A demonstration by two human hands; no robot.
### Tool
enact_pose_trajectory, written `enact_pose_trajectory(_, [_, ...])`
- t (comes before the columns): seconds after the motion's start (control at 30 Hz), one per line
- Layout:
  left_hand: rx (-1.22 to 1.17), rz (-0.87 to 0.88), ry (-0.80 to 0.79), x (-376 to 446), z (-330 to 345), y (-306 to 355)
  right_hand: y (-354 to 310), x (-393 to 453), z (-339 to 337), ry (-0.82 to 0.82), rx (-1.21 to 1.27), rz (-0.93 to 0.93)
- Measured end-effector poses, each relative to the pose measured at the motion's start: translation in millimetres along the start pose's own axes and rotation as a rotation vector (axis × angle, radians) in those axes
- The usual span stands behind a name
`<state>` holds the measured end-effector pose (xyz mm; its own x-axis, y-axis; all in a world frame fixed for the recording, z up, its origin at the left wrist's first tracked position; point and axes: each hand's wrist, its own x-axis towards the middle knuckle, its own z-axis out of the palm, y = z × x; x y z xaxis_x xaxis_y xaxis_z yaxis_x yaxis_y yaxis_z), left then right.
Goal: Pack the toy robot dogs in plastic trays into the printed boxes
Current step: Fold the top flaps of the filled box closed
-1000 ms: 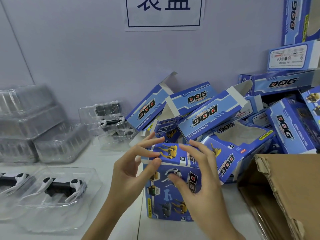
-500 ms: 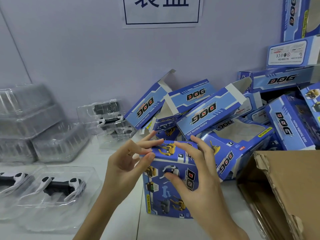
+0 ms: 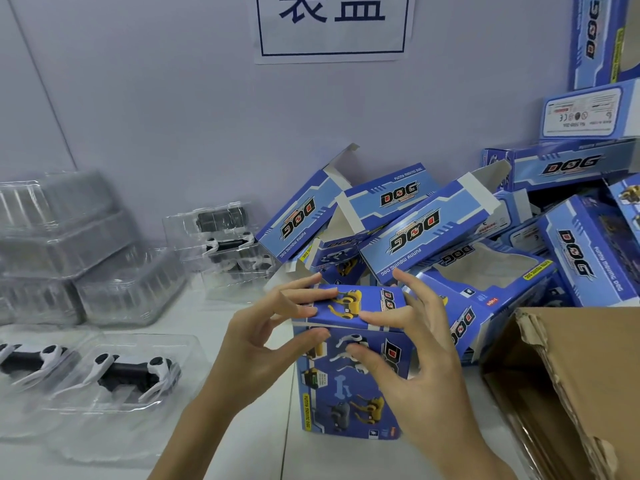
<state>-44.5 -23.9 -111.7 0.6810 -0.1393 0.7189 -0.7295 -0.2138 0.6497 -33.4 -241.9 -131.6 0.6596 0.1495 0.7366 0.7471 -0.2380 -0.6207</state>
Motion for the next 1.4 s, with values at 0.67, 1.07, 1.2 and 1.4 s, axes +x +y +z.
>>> enact_pose_trajectory(0.67, [-0.090, -0.051, 0.053, -3, 5, -9, -1, 2, 7, -0.043, -0.179, -0.052])
enact_pose_trajectory(1.07, [0.035, -0.246, -0.102, -7, 20, -5, -20, 10, -3, 0.044, -0.350, -0.208])
enact_pose_trajectory(1.2, [0.076, -0.216, -0.128, -10, 31, -4, -43, 23, 11, 0.022, -0.469, -0.279])
enact_pose_trajectory(1.4, [0.078, -0.226, -0.103, -10, 30, -4, -42, 23, 18, 0.022, -0.376, -0.199])
